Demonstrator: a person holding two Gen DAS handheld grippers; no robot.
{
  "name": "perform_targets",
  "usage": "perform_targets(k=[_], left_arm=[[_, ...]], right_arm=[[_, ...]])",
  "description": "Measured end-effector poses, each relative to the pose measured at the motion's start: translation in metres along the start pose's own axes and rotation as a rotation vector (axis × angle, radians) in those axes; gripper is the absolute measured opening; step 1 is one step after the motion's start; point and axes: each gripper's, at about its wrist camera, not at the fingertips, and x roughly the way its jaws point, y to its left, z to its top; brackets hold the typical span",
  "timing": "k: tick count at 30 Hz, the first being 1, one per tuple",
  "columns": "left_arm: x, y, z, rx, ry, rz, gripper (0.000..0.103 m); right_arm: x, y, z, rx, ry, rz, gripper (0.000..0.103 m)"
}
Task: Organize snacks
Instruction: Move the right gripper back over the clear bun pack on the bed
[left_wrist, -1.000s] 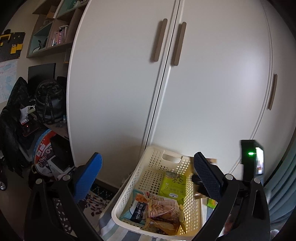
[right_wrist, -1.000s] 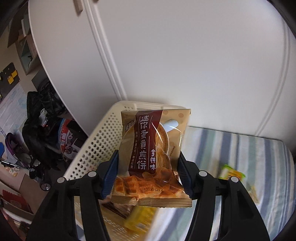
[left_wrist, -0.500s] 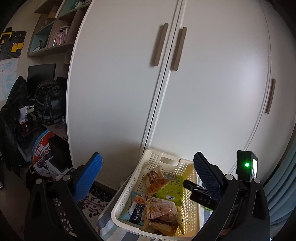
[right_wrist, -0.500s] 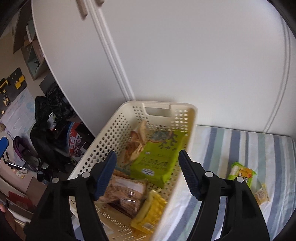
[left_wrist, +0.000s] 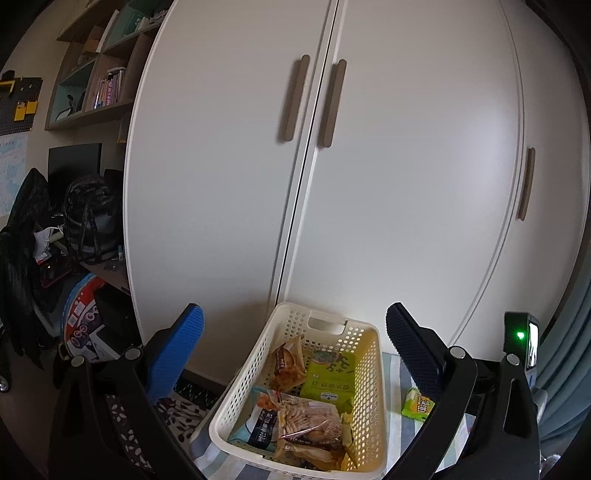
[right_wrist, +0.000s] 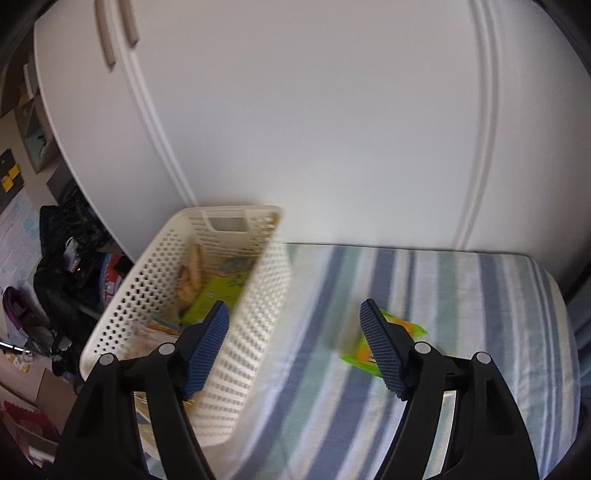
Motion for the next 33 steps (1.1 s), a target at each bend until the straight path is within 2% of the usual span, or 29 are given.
perform_targets(k=[3,16,22,28,33], left_arm=[[-0.004,-0.006,0.0,0.001,-0.012,-0.024,0.1],[-0.003,-0.058,-0.013,0.142,0.002,-0.08,0.1],[0.001,-0.066,-0.017,0.155,0.026,-0.104,0.1],[0.005,-0.072,-0.021,0.181,0.043,-0.103,0.1],[0.006,-0.074,-0.023,0.187,0.051,-0.109,0.1]], right_arm=[[-0.007,-0.02,-0.007,0.011,-0.003,-0.039,0.078],[0.0,-0.112,-0.05,0.114,0.091,-0.188,0.078],[0.014,-0.13,-0.06,0.136,0.145,-0.198,0.078],[0.046,-0.134,-0.066,0.101,0.228,-0.213,0.078],[0.063,-0.134,-0.07,0.085,0.26,-0.208,0.078]])
